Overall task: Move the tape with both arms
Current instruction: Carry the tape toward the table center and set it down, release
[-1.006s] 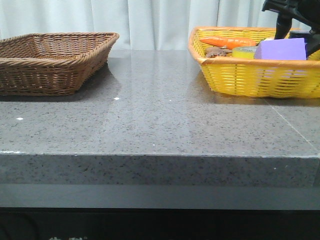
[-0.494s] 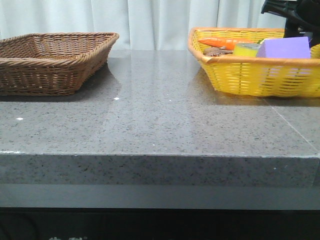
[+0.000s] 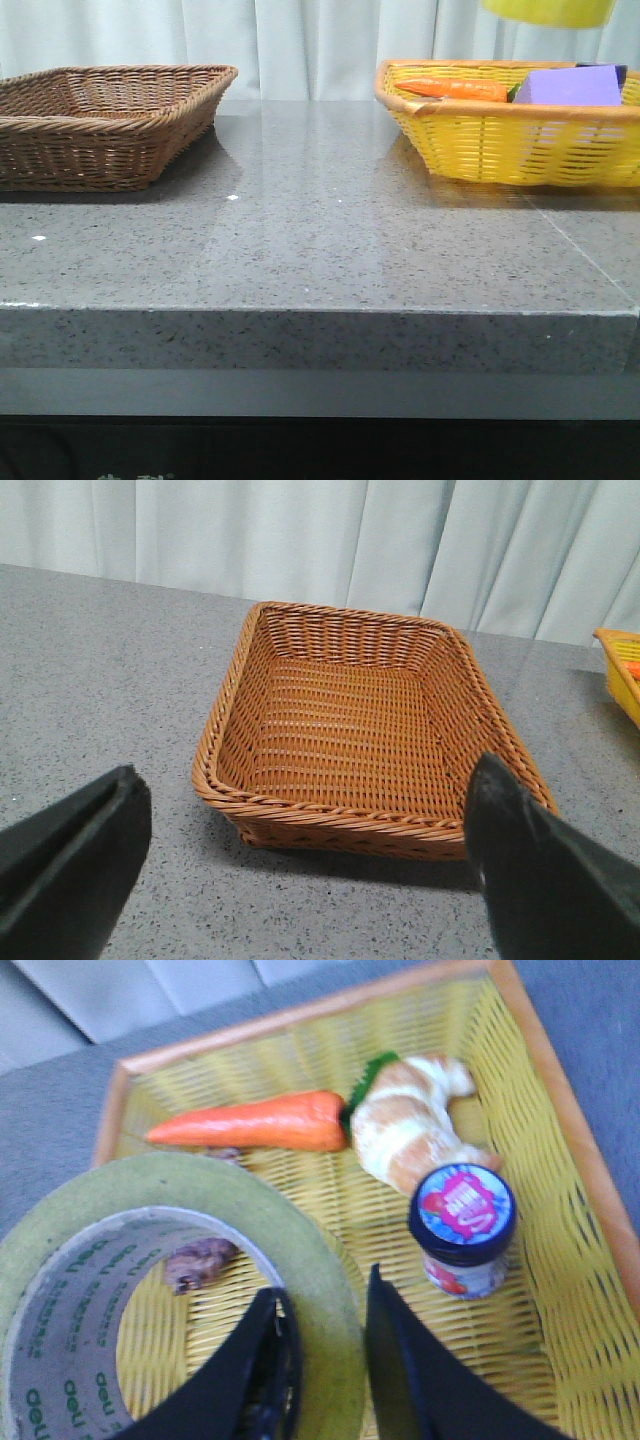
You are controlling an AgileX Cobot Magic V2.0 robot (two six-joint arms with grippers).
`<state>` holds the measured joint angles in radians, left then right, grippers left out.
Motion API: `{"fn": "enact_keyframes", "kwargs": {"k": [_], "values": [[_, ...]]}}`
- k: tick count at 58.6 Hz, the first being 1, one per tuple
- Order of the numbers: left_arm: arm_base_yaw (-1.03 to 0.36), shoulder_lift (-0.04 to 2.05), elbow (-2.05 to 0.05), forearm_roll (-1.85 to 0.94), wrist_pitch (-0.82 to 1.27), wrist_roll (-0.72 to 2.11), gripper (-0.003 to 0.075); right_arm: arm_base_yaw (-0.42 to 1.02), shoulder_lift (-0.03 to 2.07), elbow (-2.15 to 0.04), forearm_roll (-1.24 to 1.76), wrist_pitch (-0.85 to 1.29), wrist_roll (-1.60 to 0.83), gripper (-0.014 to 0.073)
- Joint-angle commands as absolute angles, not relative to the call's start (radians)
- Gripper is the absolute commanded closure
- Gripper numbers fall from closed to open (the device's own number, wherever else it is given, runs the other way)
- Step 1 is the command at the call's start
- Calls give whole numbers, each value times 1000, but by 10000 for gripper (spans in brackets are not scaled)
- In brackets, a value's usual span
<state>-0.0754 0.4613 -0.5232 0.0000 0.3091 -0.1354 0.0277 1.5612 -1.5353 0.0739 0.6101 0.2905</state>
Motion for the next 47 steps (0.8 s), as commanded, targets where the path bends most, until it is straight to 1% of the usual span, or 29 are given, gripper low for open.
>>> {"fn": "enact_keyframes", "kwargs": {"k": [1, 5, 18, 31, 36, 47], "values": [[-72, 473, -551, 0, 233, -143, 102, 74, 1462, -1576, 78, 530, 227, 578], [-72, 473, -551, 0, 233, -143, 103, 122, 1430, -1570, 78, 537, 198, 578], [-72, 473, -551, 0, 233, -143, 103, 380, 1331, -1457, 78, 543, 144, 578], [-72, 473, -551, 0, 233, -143, 102, 625, 1371, -1324, 76, 507, 111, 578], [-72, 473, -551, 0, 233, -143, 103, 666, 1416, -1298, 68, 504, 111, 578], [-72, 473, -551, 0, 233, -143, 102, 675, 1517, -1294, 67, 490, 111, 578]]}}
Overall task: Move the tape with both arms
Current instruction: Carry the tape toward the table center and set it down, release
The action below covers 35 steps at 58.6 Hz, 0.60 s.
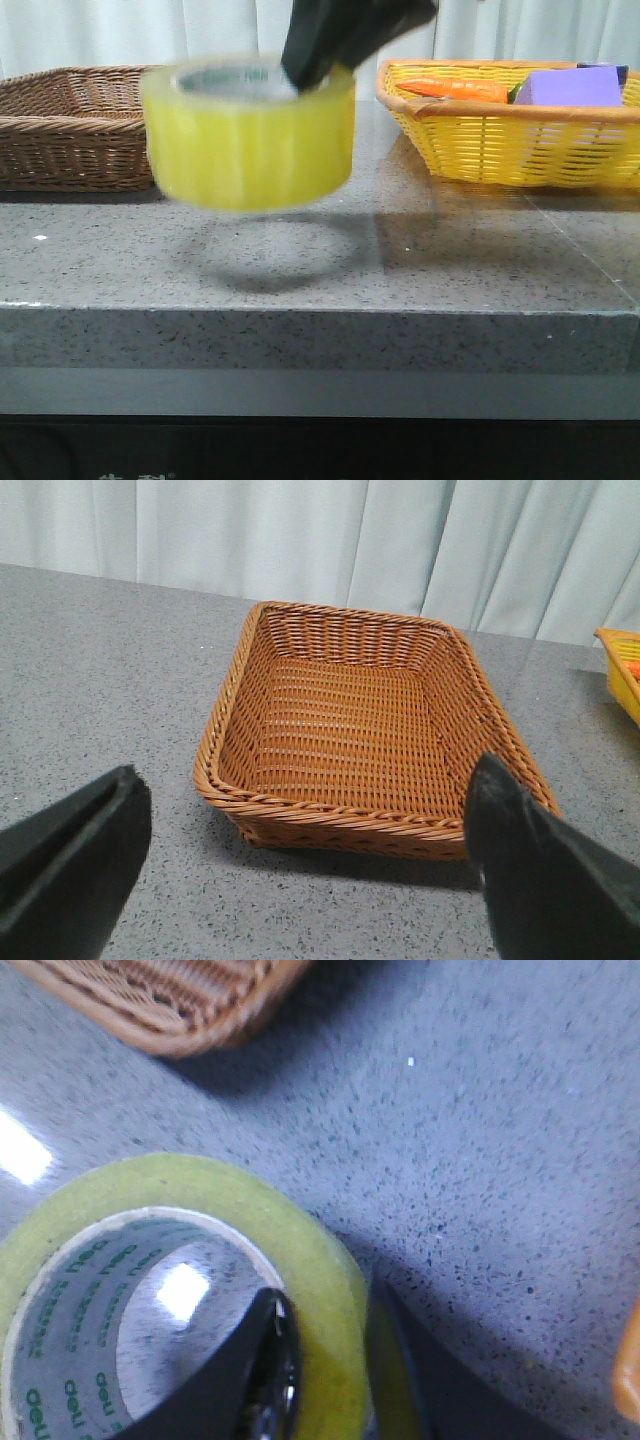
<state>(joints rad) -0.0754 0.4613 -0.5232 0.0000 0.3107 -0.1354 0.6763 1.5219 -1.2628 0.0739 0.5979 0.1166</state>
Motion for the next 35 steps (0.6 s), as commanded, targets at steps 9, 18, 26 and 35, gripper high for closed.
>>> {"fn": "enact_keyframes", "kwargs": {"k": [9, 18, 26, 35], "values": [[-72, 473, -551, 0, 233, -143, 102, 675, 1576, -1294, 67, 495, 111, 561], [-72, 473, -551, 0, 233, -143, 102, 675, 1575, -1294, 67, 487, 111, 367], [-72, 473, -551, 0, 233, -143, 102, 675, 1562, -1294, 66, 484, 111, 202], [-72, 473, -551, 0, 233, -143, 102, 663, 1501, -1329, 34, 482, 111, 193]]}}
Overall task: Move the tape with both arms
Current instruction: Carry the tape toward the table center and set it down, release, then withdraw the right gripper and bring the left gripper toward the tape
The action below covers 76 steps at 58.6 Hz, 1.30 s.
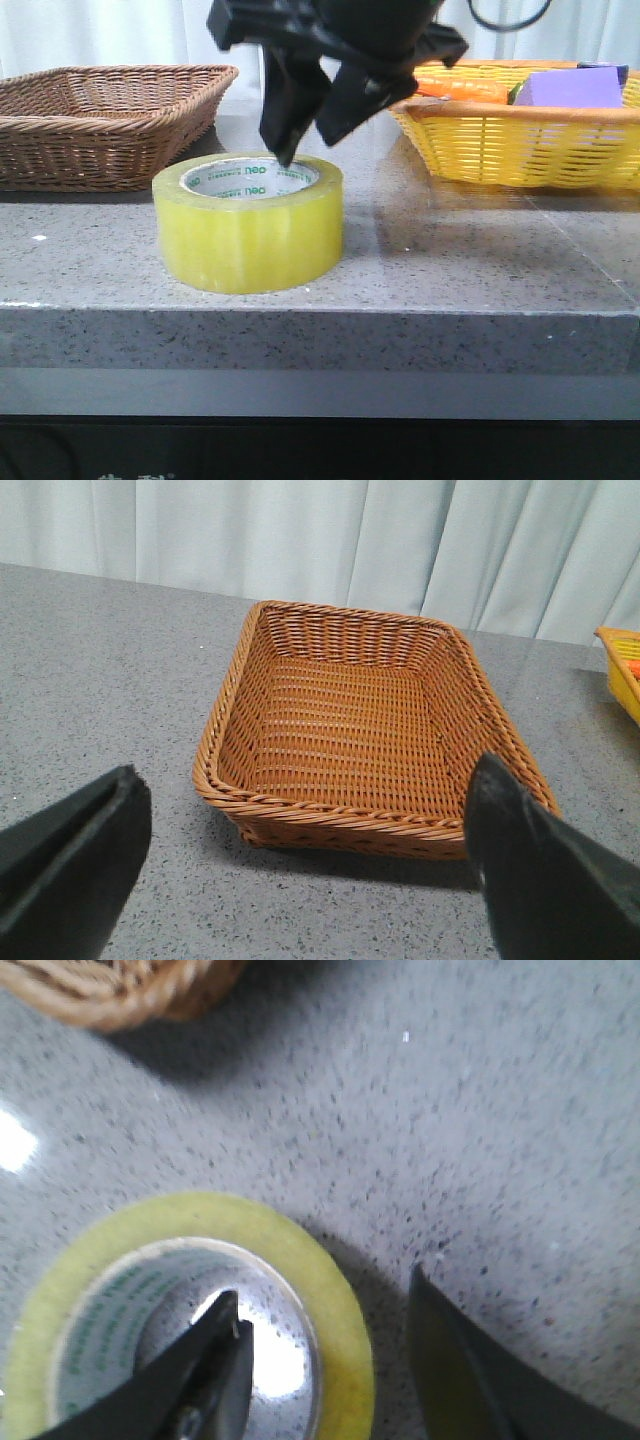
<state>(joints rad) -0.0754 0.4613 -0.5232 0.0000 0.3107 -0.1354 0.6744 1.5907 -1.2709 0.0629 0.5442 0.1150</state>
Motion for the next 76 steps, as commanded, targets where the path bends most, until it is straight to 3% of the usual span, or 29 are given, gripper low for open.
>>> {"fn": "enact_keyframes", "kwargs": {"k": [1, 6, 19, 24, 38, 47, 76], "values": [[-72, 473, -551, 0, 233, -143, 103, 658, 1493, -1340, 29, 484, 111, 193], [-72, 473, -551, 0, 233, -143, 103, 630, 1443, -1388, 28, 508, 112, 223], [-72, 473, -551, 0, 233, -143, 102, 560, 1347, -1423, 27, 555, 118, 585], [-72, 473, -551, 0, 233, -143, 103, 516, 1302, -1423, 27, 569, 119, 650], [-72, 473, -551, 0, 233, -143, 103, 299, 1139, -1415, -19, 703, 120, 662], [-72, 473, -551, 0, 233, -143, 103, 177, 985, -1290, -37, 688, 120, 662], [-72, 473, -551, 0, 233, -143, 103, 154, 283, -591, -13, 501, 122, 662]]}}
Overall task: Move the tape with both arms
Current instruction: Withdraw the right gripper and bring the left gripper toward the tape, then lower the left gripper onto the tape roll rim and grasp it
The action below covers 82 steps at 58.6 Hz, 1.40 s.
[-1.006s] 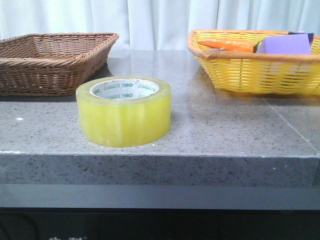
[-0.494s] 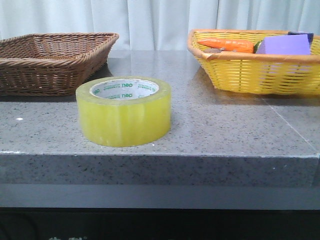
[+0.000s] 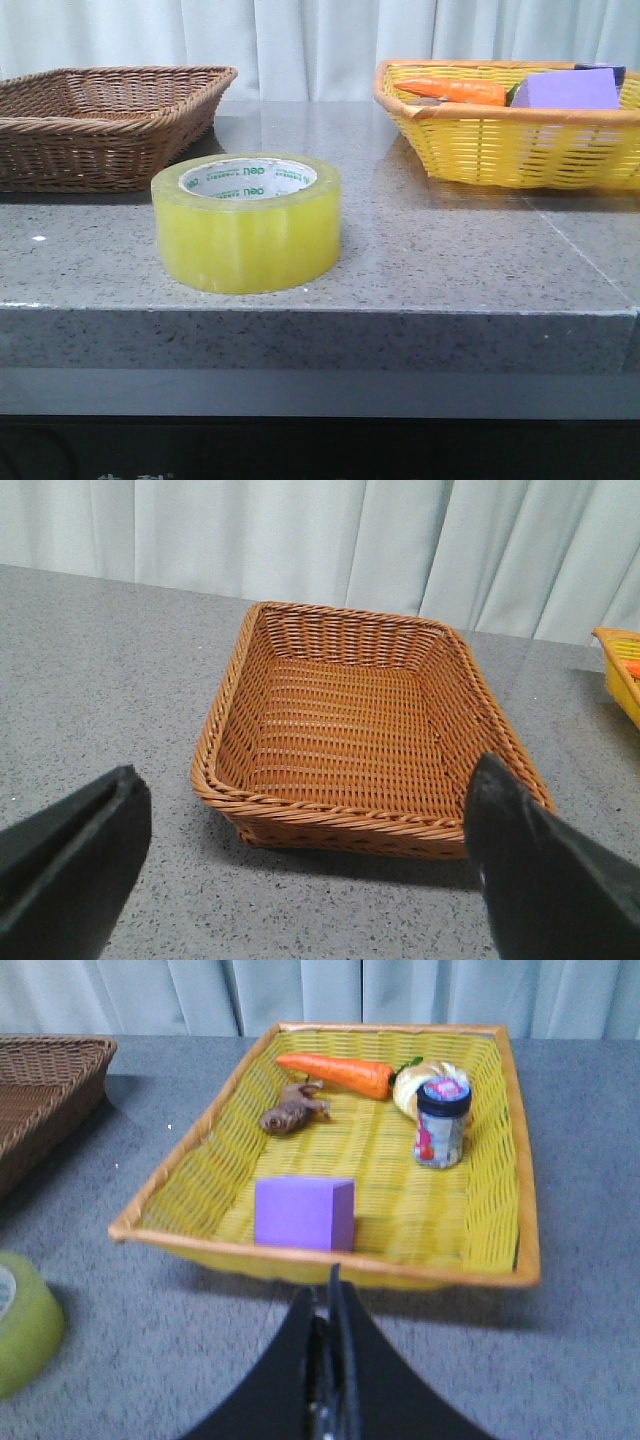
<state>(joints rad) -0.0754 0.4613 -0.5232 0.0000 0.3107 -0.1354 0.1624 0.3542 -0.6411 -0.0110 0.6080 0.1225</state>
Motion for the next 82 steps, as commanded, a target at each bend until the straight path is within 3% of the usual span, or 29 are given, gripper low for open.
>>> {"fn": "enact_keyframes", "kwargs": {"k": [1, 13, 19, 29, 40, 59, 82], "values": [[-72, 473, -551, 0, 233, -143, 103, 154, 257, -577, -13, 495, 122, 662], [-74, 473, -551, -13, 240, -143, 103, 154, 71, -431, -13, 419, 122, 662], [-99, 507, -590, -21, 350, -112, 103, 154, 57, -405, -13, 404, 122, 662], [-214, 670, -710, -110, 547, -14, 103, 154, 57, -405, -13, 397, 122, 662], [-362, 890, -820, -168, 619, -21, 103, 154, 57, -405, -13, 397, 122, 662], [-512, 1236, -973, -202, 624, -64, 103, 154, 58, -405, -13, 397, 122, 662], [-597, 1415, -1031, -236, 542, -64, 103, 154, 58, -405, -13, 398, 122, 662]]}}
